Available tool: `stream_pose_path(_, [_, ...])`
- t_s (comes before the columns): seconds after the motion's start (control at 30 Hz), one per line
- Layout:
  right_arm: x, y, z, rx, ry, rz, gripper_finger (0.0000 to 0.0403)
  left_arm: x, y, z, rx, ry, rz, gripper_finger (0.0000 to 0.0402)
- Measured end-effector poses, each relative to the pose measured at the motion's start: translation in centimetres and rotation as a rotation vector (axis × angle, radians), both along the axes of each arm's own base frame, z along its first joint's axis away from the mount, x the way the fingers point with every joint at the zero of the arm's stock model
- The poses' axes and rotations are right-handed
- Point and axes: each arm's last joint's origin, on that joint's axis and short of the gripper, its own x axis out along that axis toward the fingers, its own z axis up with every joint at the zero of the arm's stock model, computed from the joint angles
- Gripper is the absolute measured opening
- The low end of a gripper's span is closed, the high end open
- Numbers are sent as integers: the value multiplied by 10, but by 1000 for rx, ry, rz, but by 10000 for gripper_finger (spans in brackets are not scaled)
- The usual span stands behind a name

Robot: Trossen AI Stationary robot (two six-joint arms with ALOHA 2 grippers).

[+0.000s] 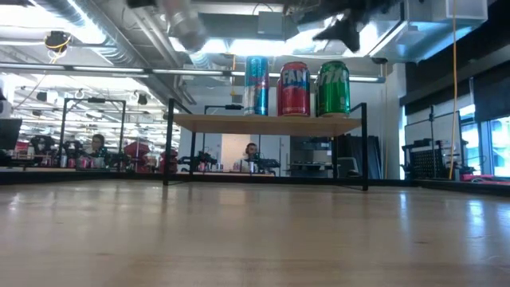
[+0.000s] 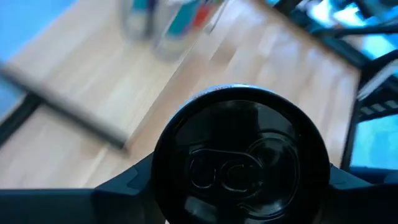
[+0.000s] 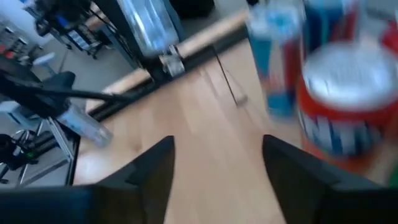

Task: Place canned beverage on shelf
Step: Put the top black soda can on the shelf

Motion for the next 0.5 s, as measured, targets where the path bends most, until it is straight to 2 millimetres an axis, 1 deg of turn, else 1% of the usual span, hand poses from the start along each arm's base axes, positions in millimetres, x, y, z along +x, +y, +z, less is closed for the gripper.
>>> stream_pose_path(0.1, [14,-5,14,-60,-63,13,166,12,-3,8,68,-112,-55,217])
stream_pose_path(0.2, [31,-11,21,-116,-107,28,119,27,-5,13,156,-235,-84,218])
stream_pose_path(0.37, [54,-20,22,-171,-188,42,55,43,-4,9,210,-317,-121,218])
stream_pose_path(0.5, [63,-21,25,-182,-279,121,18,49,-1,0,202,-283,-105,219])
